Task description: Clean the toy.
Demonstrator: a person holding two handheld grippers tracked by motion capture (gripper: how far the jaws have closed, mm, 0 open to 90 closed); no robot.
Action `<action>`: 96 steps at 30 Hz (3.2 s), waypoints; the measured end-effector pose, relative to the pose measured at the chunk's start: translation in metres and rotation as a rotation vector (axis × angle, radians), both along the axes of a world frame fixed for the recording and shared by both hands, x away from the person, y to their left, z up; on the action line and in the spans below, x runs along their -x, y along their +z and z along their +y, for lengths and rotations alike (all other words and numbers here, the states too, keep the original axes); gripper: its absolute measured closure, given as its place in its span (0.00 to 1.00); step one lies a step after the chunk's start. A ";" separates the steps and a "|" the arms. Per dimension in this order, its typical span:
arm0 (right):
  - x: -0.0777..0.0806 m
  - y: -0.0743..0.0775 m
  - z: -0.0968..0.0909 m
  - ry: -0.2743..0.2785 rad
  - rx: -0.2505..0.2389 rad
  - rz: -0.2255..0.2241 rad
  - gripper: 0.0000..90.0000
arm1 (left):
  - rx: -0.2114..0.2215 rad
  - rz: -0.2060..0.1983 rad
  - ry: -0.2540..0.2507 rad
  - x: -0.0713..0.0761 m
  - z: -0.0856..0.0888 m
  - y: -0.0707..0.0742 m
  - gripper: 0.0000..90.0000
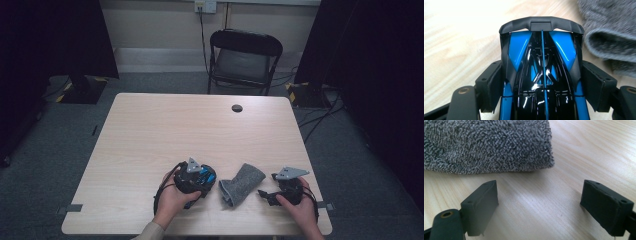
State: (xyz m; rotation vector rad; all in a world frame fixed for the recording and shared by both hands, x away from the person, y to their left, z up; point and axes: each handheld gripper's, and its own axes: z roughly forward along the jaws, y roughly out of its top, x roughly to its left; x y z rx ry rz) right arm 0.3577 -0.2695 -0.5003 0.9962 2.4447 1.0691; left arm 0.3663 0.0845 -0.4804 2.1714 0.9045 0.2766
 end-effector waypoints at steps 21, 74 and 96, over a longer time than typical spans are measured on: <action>0.000 0.020 0.000 0.028 -0.015 -0.023 0.16 | 0.087 -0.056 0.009 -0.001 0.019 0.025 0.28; -0.018 0.052 0.079 0.272 0.013 -0.017 0.86 | 0.206 -0.102 -0.017 -0.007 0.021 0.058 0.28; -0.058 0.139 0.106 0.170 -0.216 -0.095 0.86 | 0.216 -0.096 -0.110 -0.002 -0.006 0.063 0.28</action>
